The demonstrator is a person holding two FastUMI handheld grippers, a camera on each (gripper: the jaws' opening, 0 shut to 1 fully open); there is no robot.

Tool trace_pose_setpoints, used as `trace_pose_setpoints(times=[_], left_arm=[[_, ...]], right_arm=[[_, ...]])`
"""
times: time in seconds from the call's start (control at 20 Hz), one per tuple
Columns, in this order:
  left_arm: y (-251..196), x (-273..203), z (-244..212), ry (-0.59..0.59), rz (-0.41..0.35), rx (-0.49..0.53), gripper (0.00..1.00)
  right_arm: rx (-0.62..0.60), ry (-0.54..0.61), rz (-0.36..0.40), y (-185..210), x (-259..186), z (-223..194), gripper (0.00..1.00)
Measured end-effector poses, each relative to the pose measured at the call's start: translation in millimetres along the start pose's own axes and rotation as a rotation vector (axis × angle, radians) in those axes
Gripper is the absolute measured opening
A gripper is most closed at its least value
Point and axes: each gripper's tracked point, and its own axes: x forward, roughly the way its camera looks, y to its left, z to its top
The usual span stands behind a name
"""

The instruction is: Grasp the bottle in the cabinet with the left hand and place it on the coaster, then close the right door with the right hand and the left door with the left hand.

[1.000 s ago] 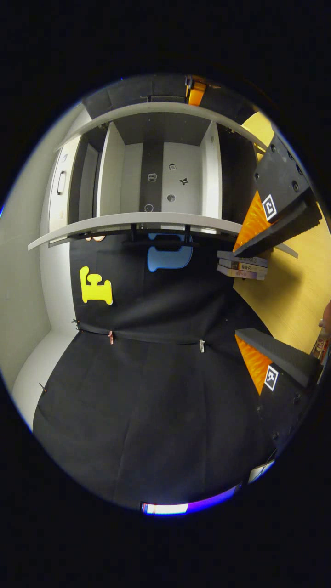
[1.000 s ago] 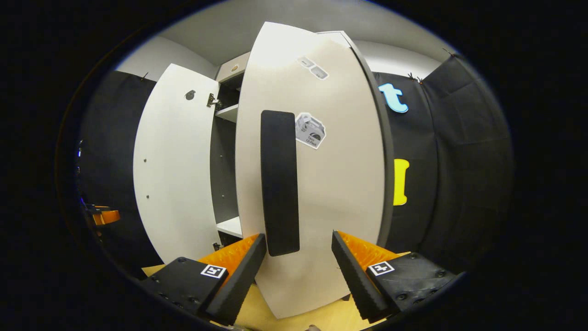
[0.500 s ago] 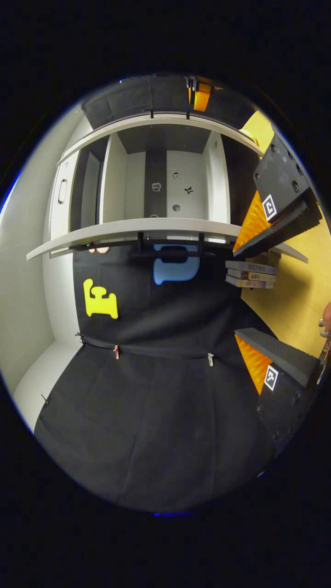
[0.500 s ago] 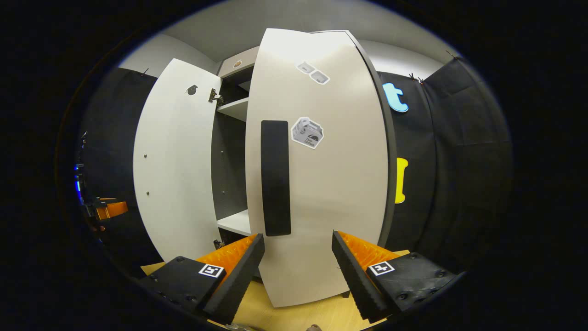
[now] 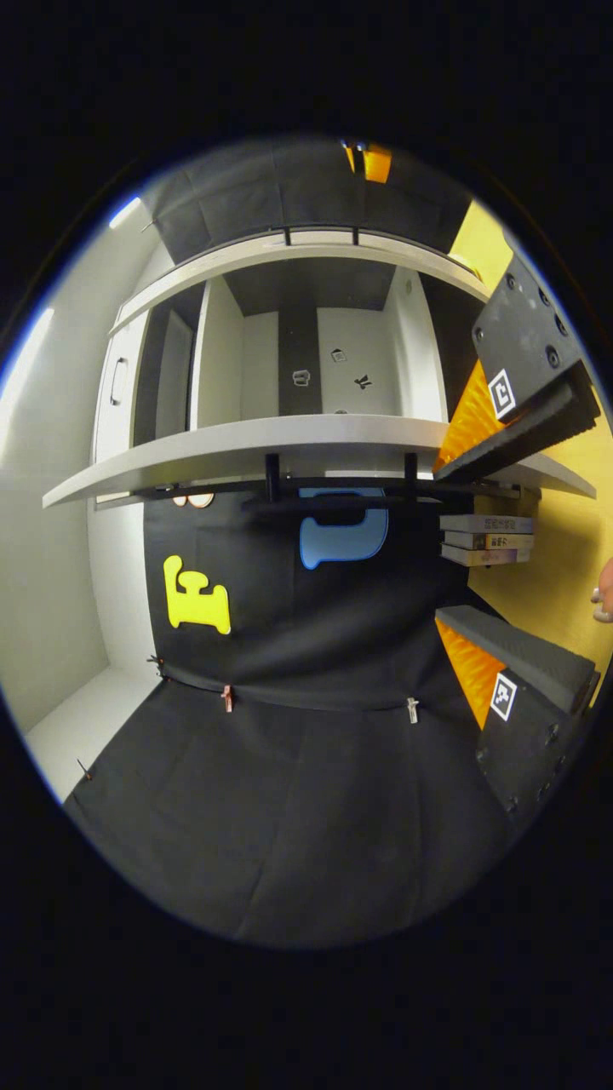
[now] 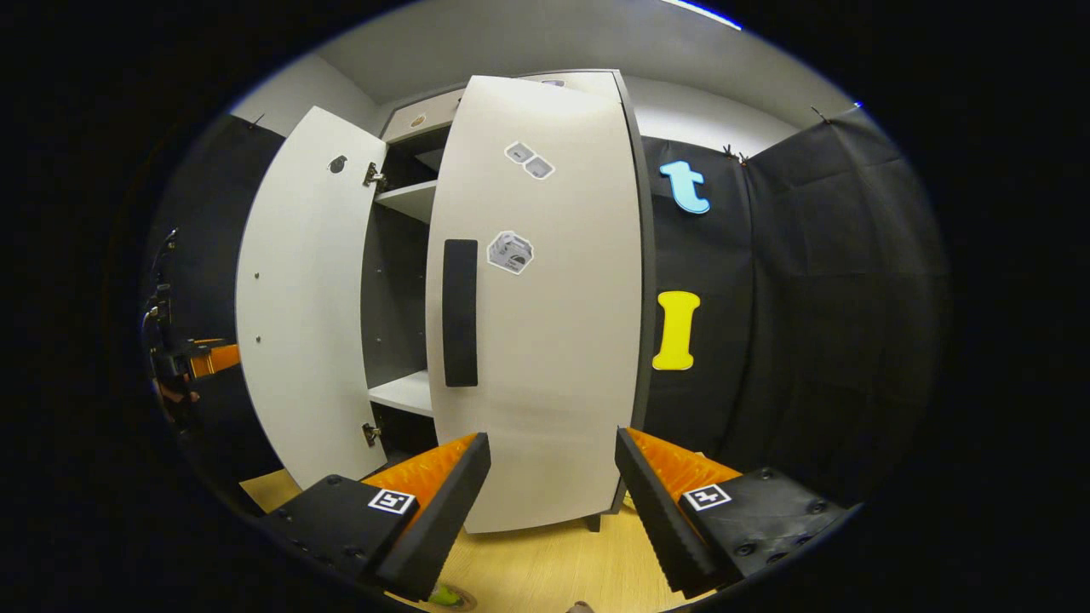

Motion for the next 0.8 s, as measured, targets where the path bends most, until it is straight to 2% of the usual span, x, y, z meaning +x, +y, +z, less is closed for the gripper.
trace_pose_setpoints(times=[0.25,0.4,0.55,0.75,0.8], left_arm=[[-15.9,0.3,-0.1,0.014,-0.086,-0.042,0.92],[-66.1,-2.3,5.1,0.005,-0.158,-0.014,0.94],[-114.0,6.6,5.9,-0.009,-0.246,-0.047,0.96],[-180.4,30.3,1.9,-0.016,-0.331,-0.004,0.94],[-200.7,37.9,-3.9,-0.012,-0.356,-0.009,0.91]], right_arm=[[0.03,-0.01,0.003,0.3,3.2,4.9,0.98],[0.018,-0.016,0.016,-1.5,11.3,9.2,0.98],[0.0,-0.014,0.029,-2.2,15.0,9.5,0.98],[-0.06,-0.016,0.02,-14.2,13.6,9.3,0.98],[-0.069,-0.013,0.015,-18.4,13.1,7.7,0.98]])
